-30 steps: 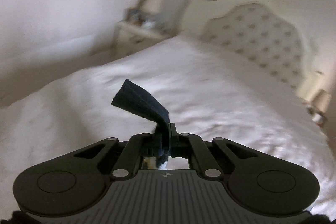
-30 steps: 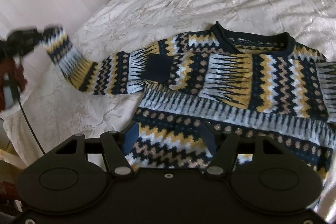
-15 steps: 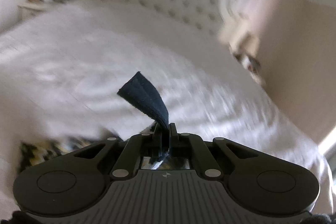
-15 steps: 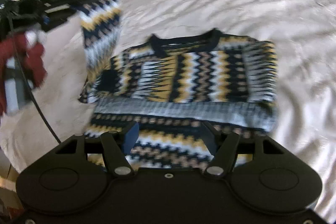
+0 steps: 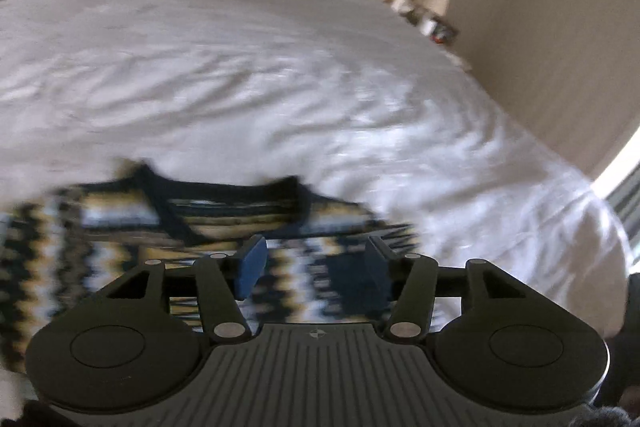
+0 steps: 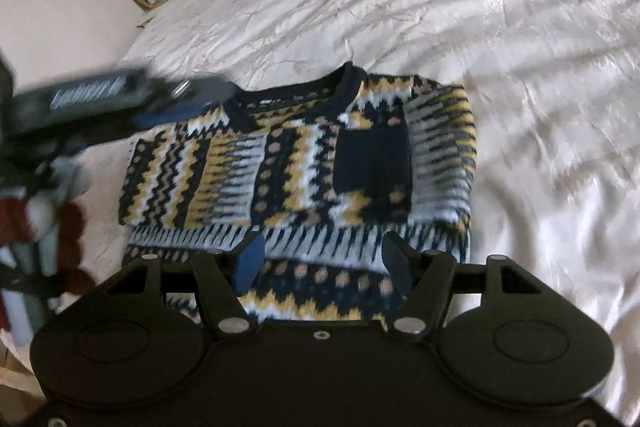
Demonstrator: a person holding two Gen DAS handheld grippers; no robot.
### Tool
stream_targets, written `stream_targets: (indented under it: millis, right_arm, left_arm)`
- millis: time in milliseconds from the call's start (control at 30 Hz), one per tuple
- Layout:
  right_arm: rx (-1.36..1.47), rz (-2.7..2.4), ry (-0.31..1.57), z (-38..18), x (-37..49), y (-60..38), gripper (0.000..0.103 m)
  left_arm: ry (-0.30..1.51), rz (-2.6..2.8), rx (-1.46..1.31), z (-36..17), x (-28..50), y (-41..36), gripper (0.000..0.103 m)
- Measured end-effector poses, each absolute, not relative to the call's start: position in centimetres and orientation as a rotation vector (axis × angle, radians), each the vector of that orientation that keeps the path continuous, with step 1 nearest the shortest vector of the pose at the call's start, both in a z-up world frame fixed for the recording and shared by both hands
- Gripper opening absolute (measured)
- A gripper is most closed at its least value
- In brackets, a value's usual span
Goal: Fold small clothes
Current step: 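Fold the cuff across the sweater body with the left tool and release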
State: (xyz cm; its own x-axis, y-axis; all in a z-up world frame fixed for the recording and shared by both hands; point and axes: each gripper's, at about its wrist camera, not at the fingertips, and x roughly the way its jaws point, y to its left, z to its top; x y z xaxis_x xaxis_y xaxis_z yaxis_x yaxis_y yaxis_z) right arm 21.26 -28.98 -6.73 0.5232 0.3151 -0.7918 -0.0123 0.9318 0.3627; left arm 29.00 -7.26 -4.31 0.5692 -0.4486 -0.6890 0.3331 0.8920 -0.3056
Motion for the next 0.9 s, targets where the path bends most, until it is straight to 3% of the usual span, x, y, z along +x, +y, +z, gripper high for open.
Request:
stream_targets:
  millis: [367,533,667,700,733,800,900]
  right_arm:
    - [0.323,0.115,1.057,-10.8,29.2,-30.1,0.069]
    - [0.368,0.074,1.111,-13.2,31.3,-31.2,0.069]
    - [0.395,0.074,1.136,-14.4,32.3,-31.4,0.069]
    - [0.396,0.071,1.143,-14.6,32.4,-31.4,0.062]
    - [0.39,0.07,1.151,-14.5,32.6,-31.3,0.043]
    - [0.385,0.088,1.167,-14.2,32.9,-31.0,0.023]
    - [0.365,0.162,1.097,-11.4,32.5,-30.2,0.021]
  left_arm:
    - [1.046,-0.143,-0.069,-11.6,31.8,4.5,0.053]
    - [1.068,-0.127,-0.136,-13.7,31.8,6.3,0.053]
    - [1.061,-0.133,-0.135,-13.6,32.1,5.8,0.061]
    - [1.06,-0.132,-0.132,-13.6,32.1,5.8,0.061]
    - [1.058,-0.134,-0.128,-13.5,32.0,5.8,0.061]
    - [1.043,-0.136,-0.122,-13.2,31.7,5.7,0.061]
    - [0.999,-0.137,-0.117,-11.7,31.1,5.6,0.061]
